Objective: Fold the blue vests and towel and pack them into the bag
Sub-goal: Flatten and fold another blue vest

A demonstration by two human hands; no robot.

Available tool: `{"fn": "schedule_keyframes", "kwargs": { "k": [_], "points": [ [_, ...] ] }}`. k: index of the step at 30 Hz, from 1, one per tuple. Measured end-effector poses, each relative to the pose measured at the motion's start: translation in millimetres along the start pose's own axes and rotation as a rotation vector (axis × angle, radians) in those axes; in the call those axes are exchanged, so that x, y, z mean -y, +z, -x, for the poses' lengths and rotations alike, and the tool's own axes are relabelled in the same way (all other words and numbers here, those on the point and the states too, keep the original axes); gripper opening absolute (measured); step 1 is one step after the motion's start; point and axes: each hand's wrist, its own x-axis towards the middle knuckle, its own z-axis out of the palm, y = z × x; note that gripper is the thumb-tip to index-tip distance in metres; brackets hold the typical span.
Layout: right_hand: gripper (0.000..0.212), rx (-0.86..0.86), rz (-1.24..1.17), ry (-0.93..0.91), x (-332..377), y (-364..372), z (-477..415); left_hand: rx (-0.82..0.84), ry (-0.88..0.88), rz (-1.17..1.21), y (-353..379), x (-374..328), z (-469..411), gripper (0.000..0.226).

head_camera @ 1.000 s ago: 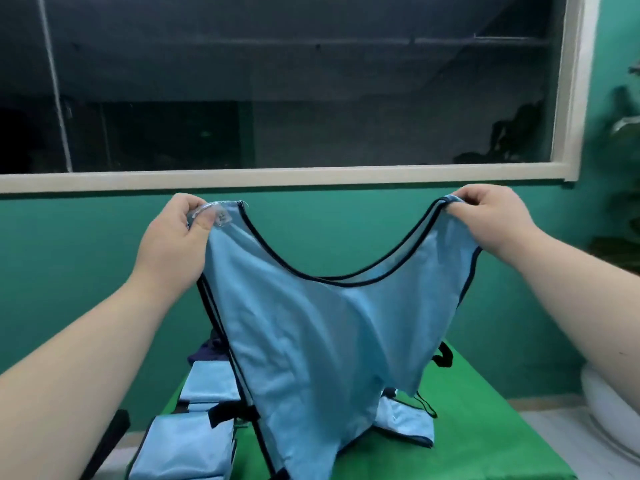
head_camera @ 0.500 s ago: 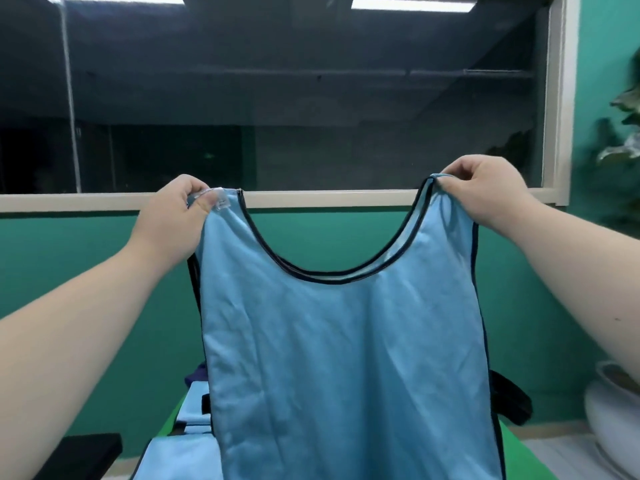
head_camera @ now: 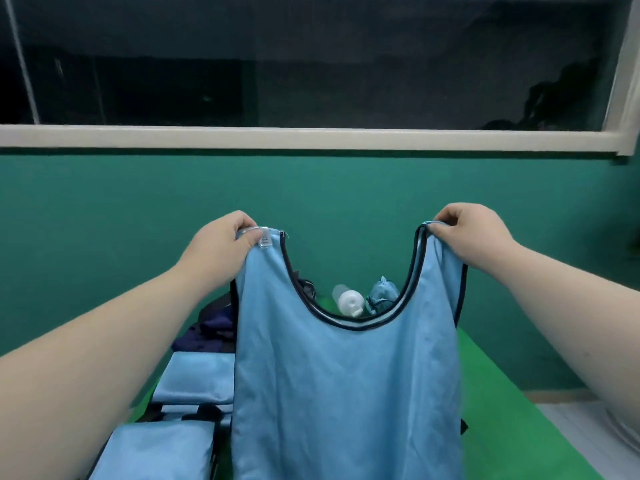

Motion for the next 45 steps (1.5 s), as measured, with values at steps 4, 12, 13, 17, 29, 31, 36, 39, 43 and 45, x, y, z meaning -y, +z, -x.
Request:
{"fn": "schedule_keyframes", "kwargs": {
  "k": [4, 12, 13, 17, 29, 31, 36, 39, 43, 45],
  "points": [
    [0.013, 0.053, 0.013, 0.030, -32.9, 55.9, -30.1, 0.077, -0.032, -0.025, 60.5, 36.5, -27.3, 0.013],
    [0.010, 0.053, 0.048, 0.081, -100.8, 163.6, -100.3, 0.143, -0.101, 0.013, 176.0, 86.3, -96.3, 0.012],
    [0.011, 0.059, 0.062, 0.092, -109.0, 175.8, -108.5, 0.146, -0.101, 0.019, 189.2, 90.7, -104.8, 0.012],
    [0.011, 0.114, 0.158, 0.107, -142.6, 224.7, -131.6, 0.187, -0.095, 0.017, 242.8, 107.1, -131.0, 0.012],
    [0.018, 0.389, 0.252, 0.104, -209.8, 354.5, -89.2, 0.421, -0.158, -0.035, 359.4, 161.1, -102.1, 0.014],
    [0.021, 0.405, 0.194, 0.096, -207.4, 354.5, -75.8, 0.437, -0.169, -0.004, 356.9, 159.1, -92.6, 0.014],
    [0.019, 0.453, 0.051, 0.096, -182.4, 327.6, -31.4, 0.421, -0.195, 0.110, 332.2, 138.1, -50.9, 0.008],
    [0.010, 0.482, -0.005, 0.078, -164.8, 299.0, 11.8, 0.449, -0.217, 0.164, 308.0, 118.7, -6.8, 0.008],
    [0.006, 0.534, -0.078, 0.101, -147.6, 258.0, 82.1, 0.566, -0.146, 0.116, 276.3, 99.8, 68.3, 0.008],
    [0.008, 0.531, -0.099, 0.105, -139.1, 238.9, 116.6, 0.619, -0.081, 0.114, 260.0, 91.5, 107.6, 0.010]
  ]
}}
